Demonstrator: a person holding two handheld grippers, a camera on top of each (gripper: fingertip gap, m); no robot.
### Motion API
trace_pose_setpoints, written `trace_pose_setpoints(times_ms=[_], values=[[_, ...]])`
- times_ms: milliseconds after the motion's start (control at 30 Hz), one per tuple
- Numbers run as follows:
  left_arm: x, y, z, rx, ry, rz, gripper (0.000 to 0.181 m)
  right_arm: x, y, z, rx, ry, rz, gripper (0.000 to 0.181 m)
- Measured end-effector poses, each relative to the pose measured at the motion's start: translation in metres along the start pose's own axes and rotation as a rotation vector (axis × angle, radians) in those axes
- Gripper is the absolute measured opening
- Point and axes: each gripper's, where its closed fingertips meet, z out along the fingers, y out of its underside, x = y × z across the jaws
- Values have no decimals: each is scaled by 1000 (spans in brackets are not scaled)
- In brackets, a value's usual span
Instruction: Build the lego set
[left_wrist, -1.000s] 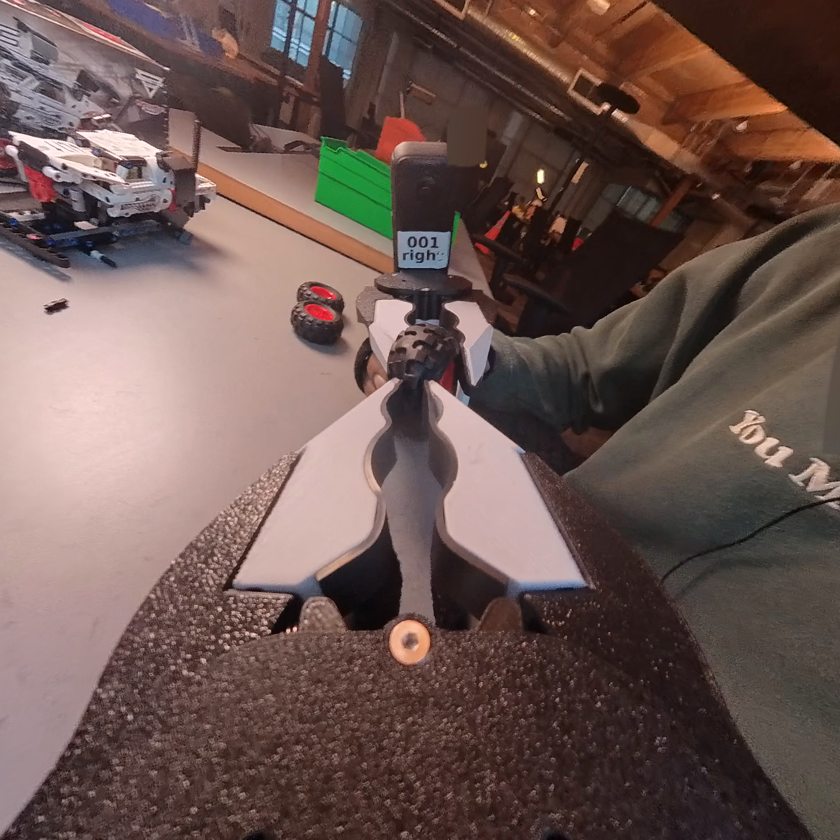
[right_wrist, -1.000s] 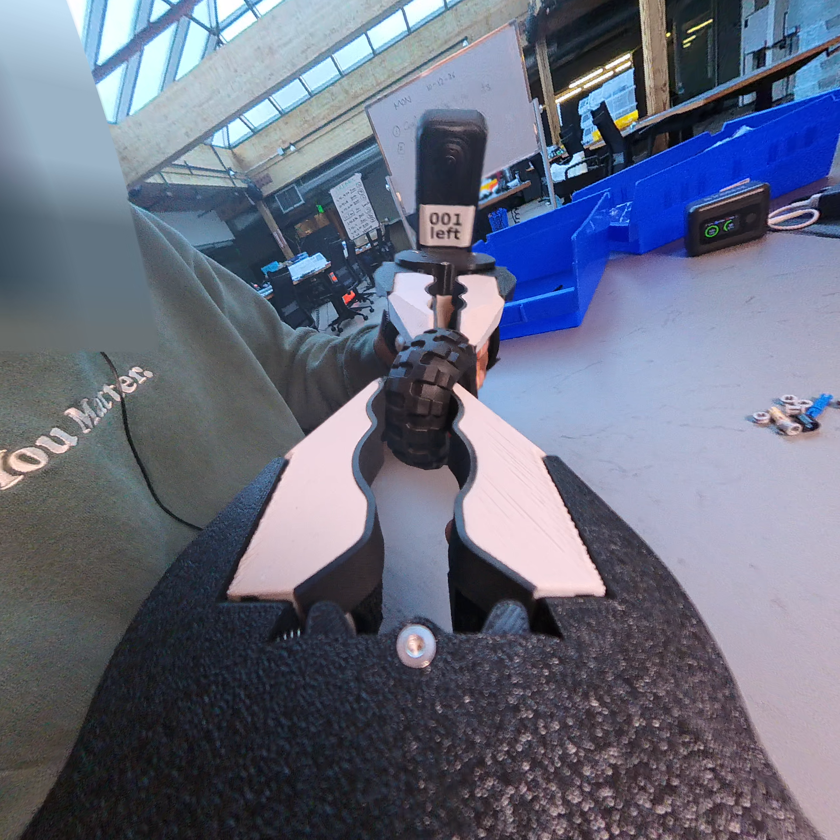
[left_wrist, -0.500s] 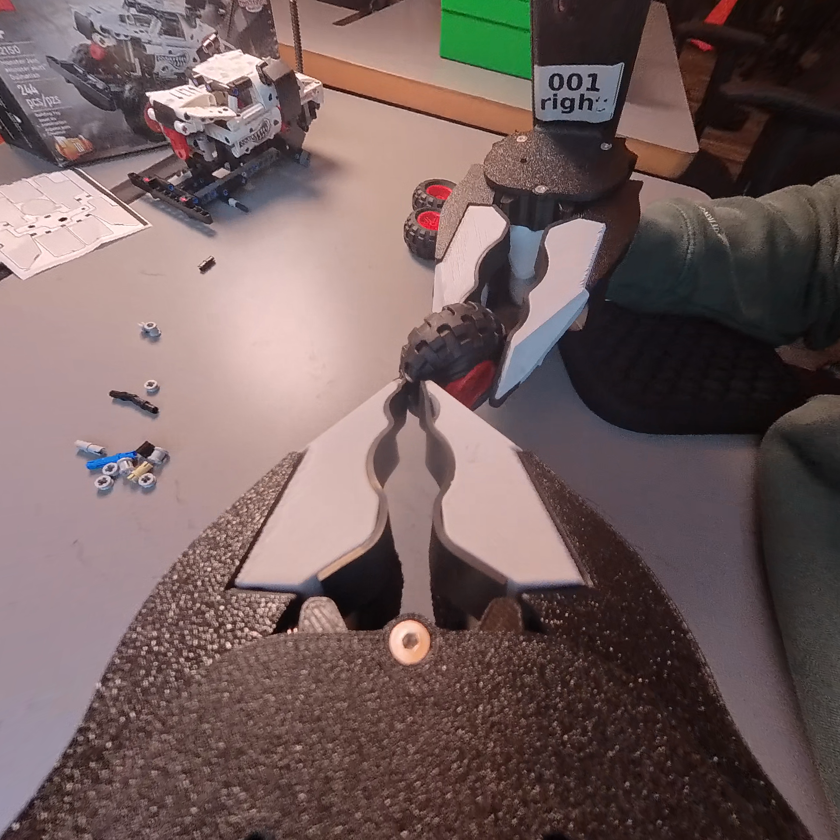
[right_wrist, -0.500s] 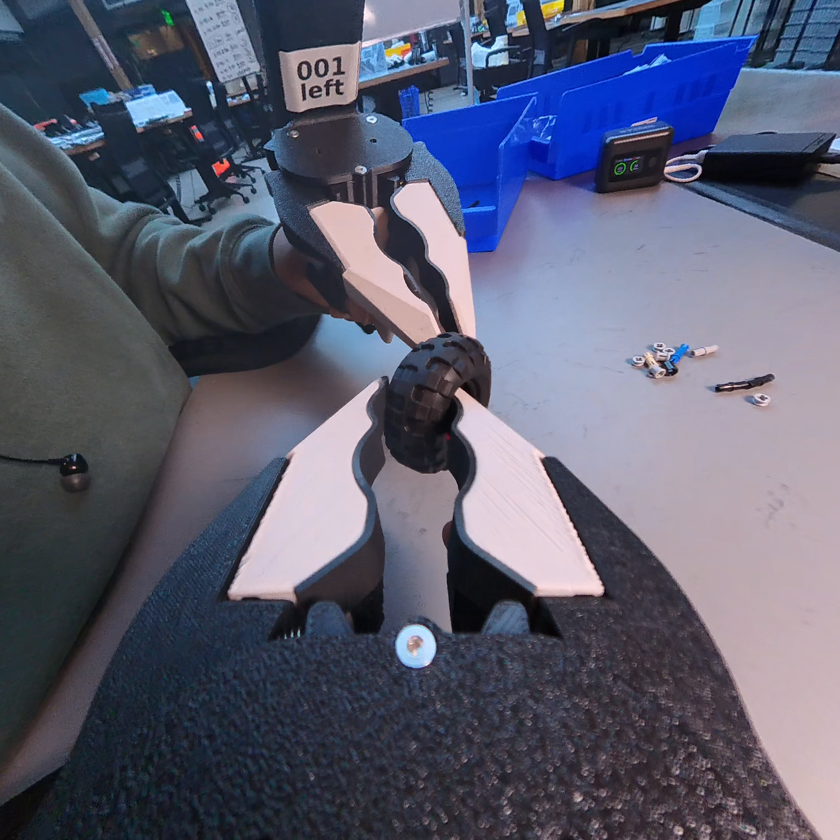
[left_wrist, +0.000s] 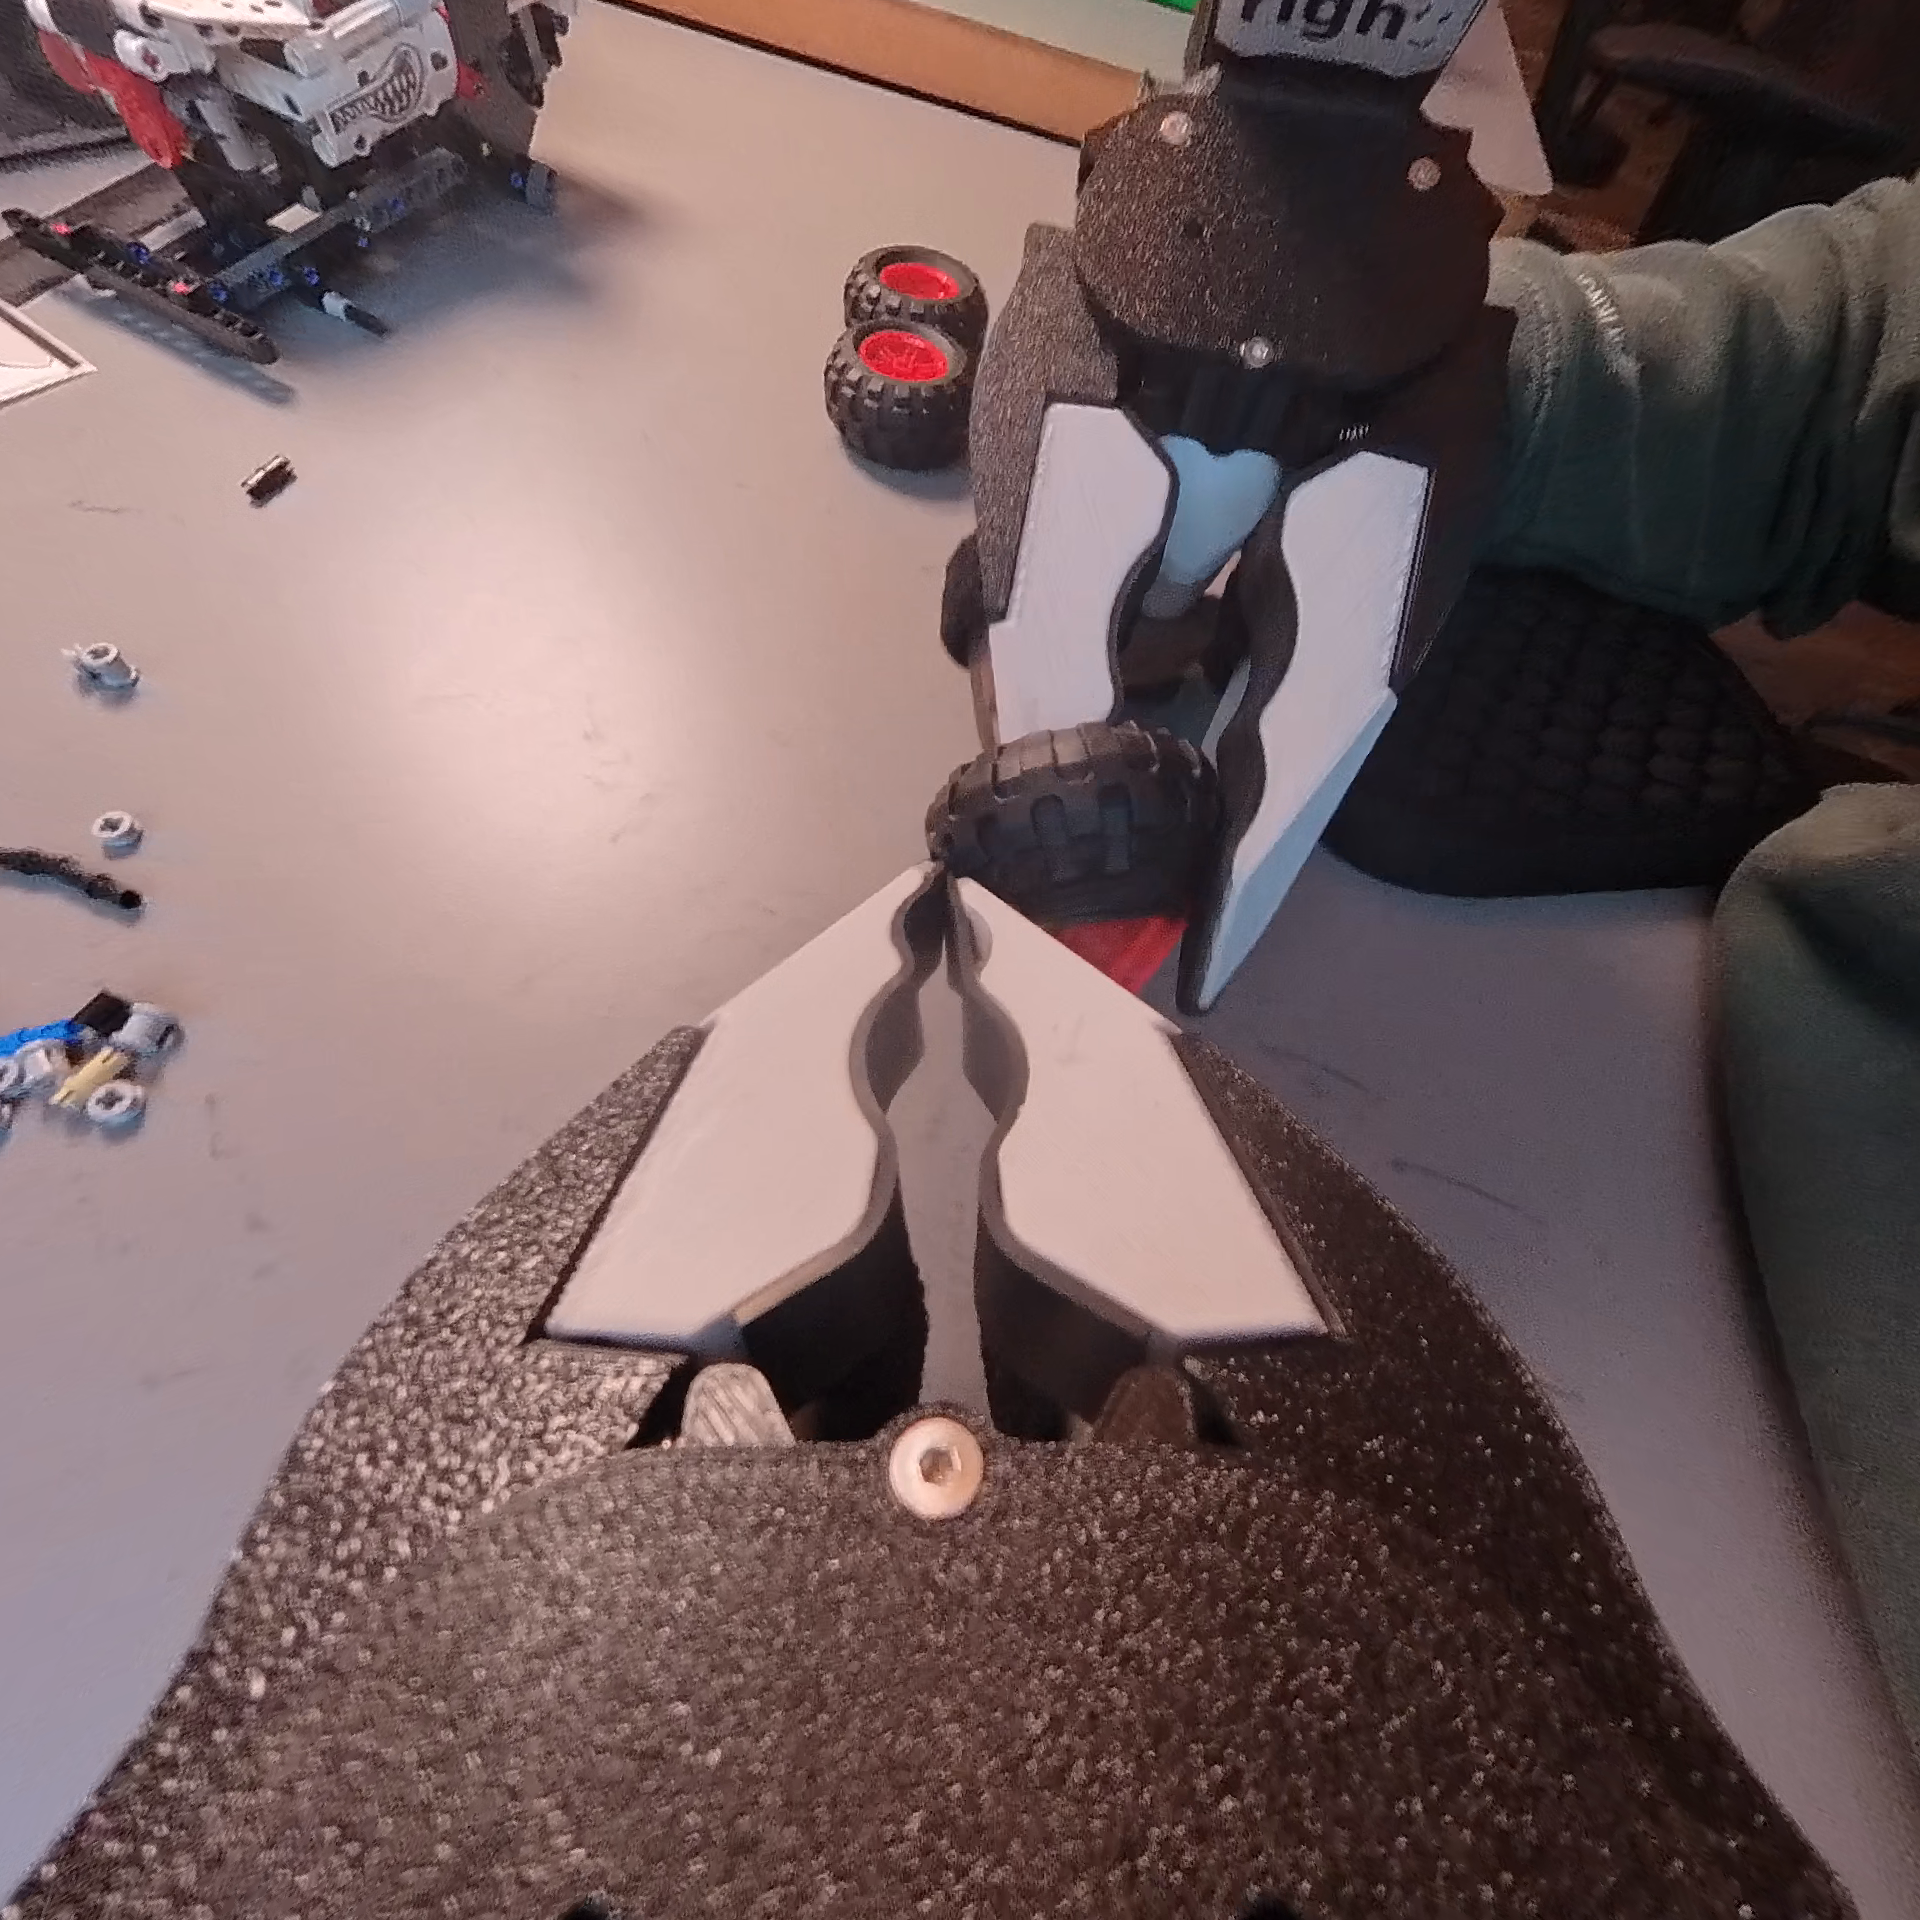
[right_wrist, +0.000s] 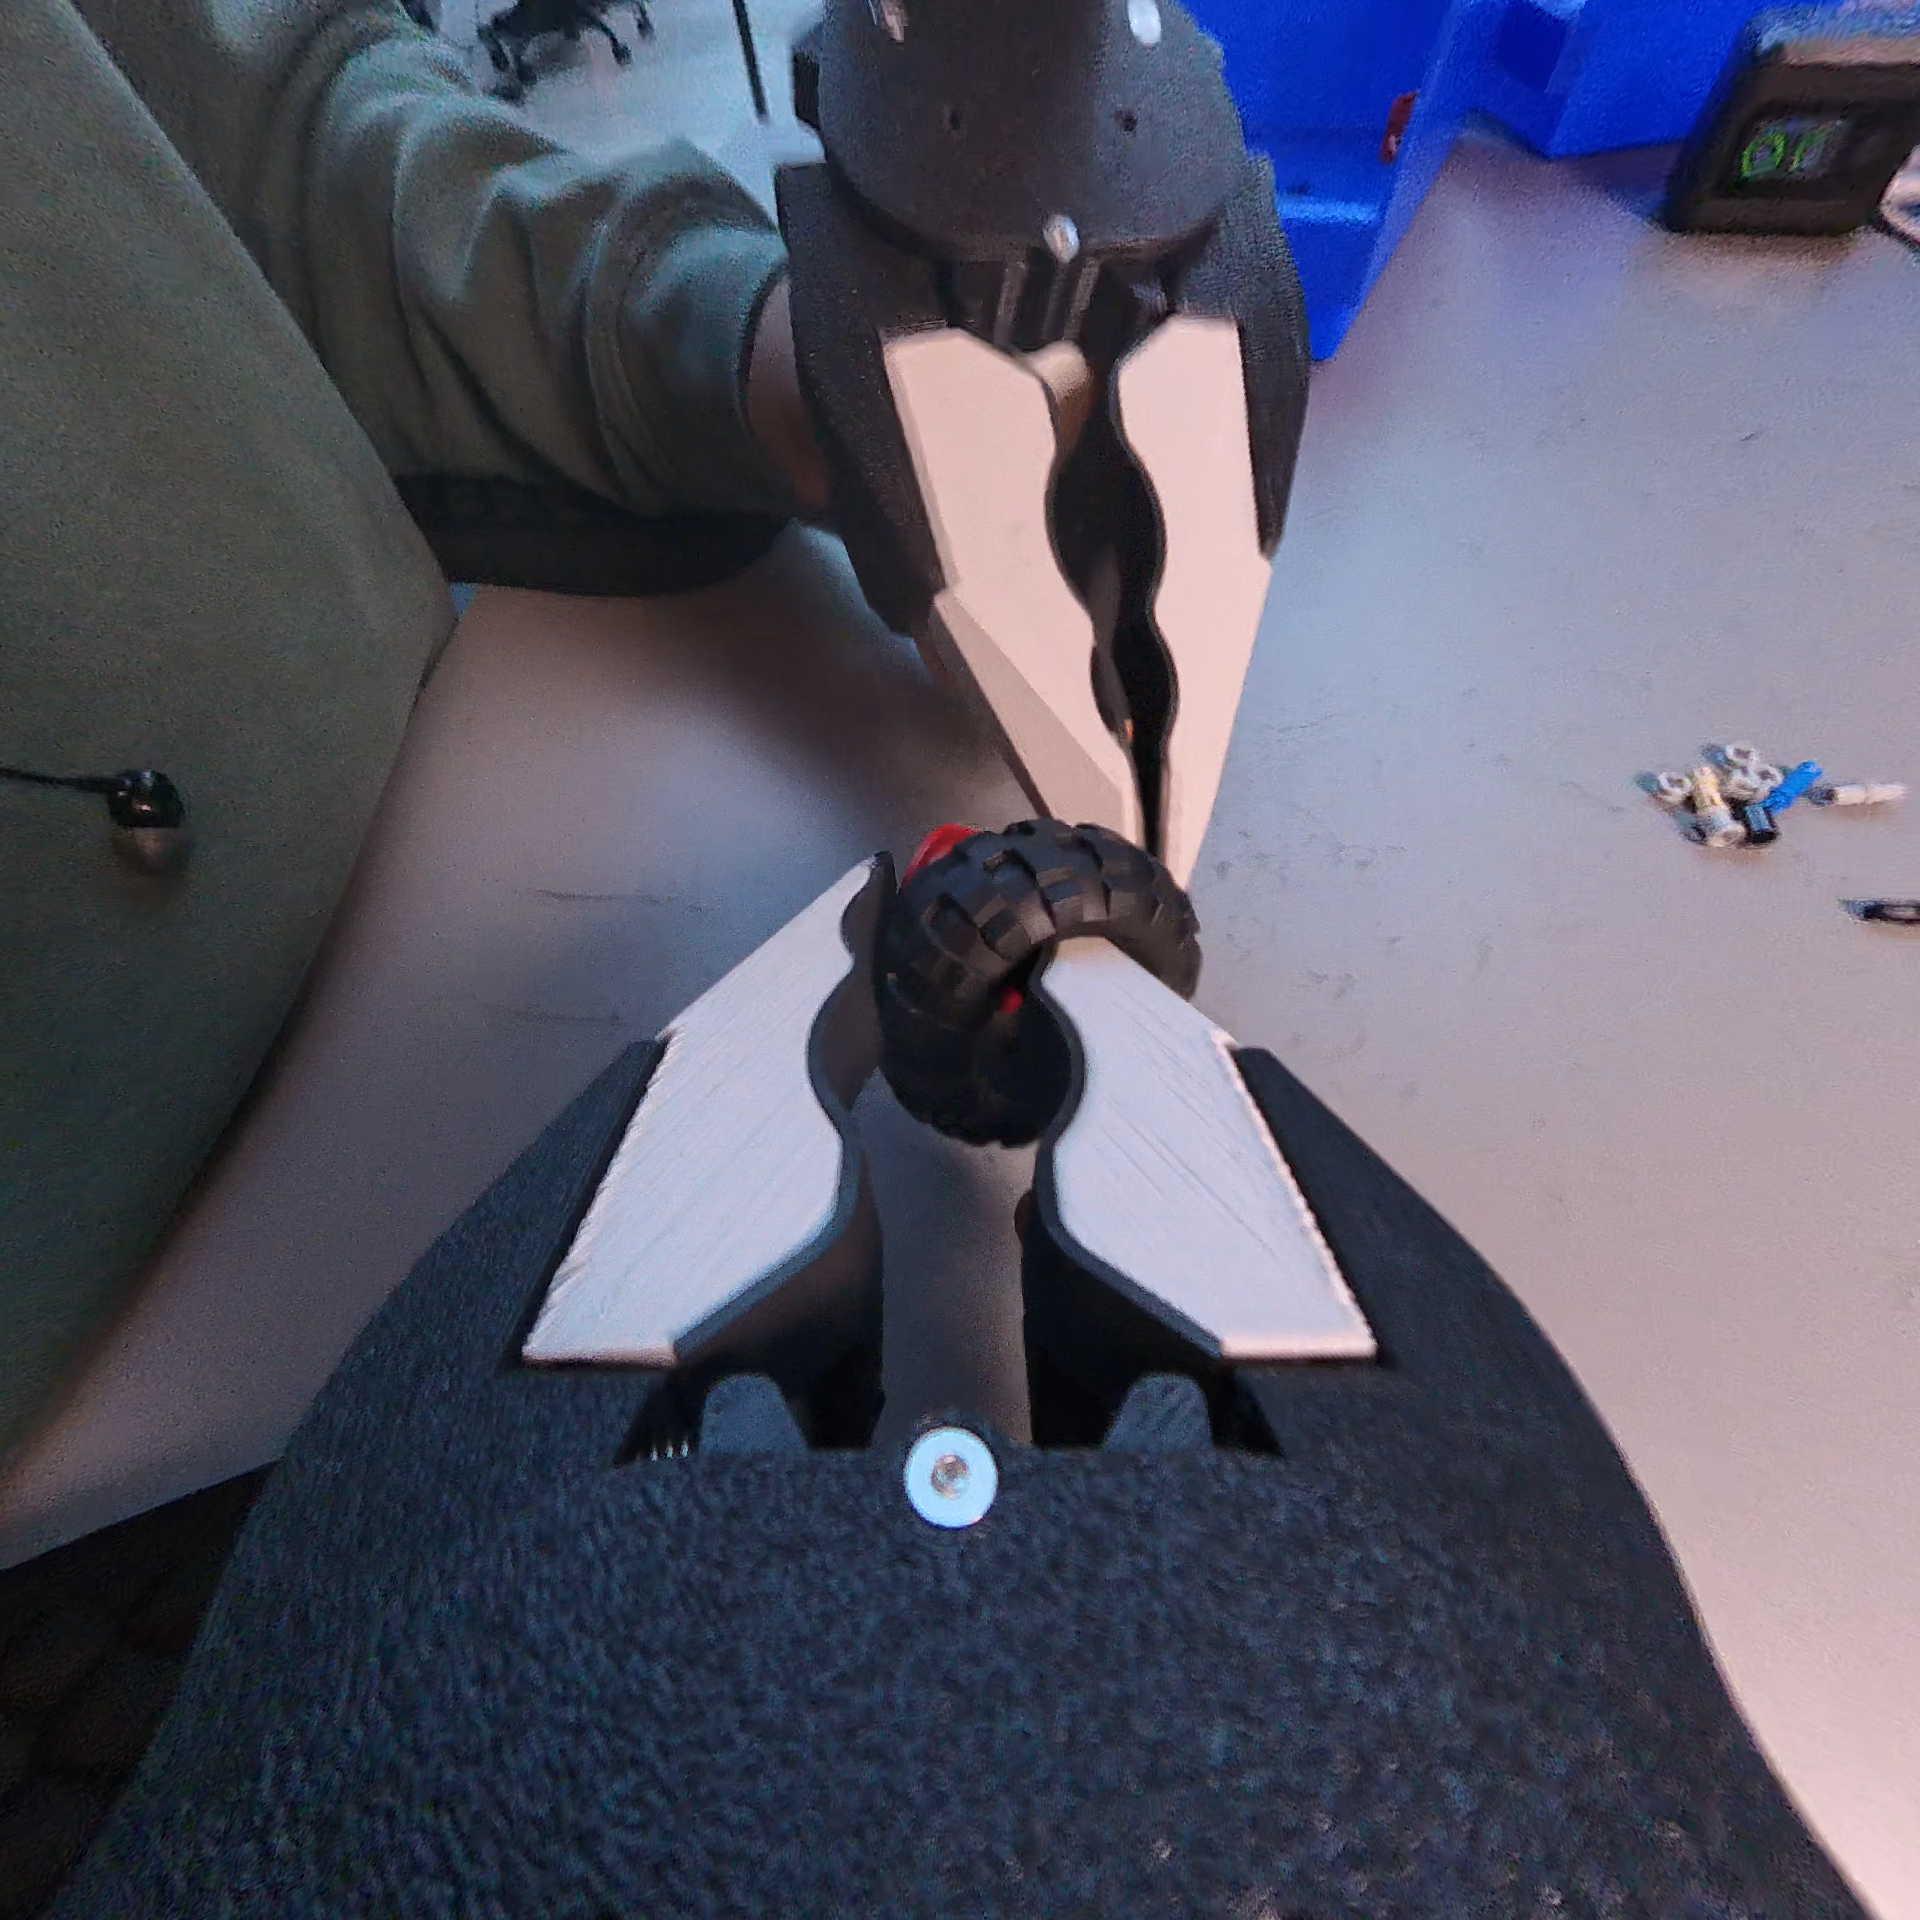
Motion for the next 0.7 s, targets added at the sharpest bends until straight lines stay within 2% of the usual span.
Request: trace_pose_setpoints(times_ms=[67, 200, 333, 367, 433, 567, 633, 700], values=[[1, -5, 2, 0, 7, 5, 0, -12, 1, 11, -34, -44, -31, 17], [-8, -2, -3, 8, 27, -41, 0, -9, 3, 15, -55, -6, -43, 18], [-16, -12, -13, 83, 78, -137, 0, 2, -11, 7, 44, 31, 10, 19], [-18, -14, -19, 112, 92, -163, 4, 4, -13, 3, 65, 41, 17, 20], [-19, -21, -31, 176, 140, -202, 29, 10, -23, -9, 163, 46, 76, 20], [2, -31, -41, 256, 280, -223, 44, 24, -44, -35, 367, 36, 223, 21], [12, -34, -33, 247, 307, -211, 45, 22, -53, -38, 428, 1, 260, 22], [20, -39, -27, 261, 314, -195, 38, 15, -62, -37, 464, -38, 271, 34]])
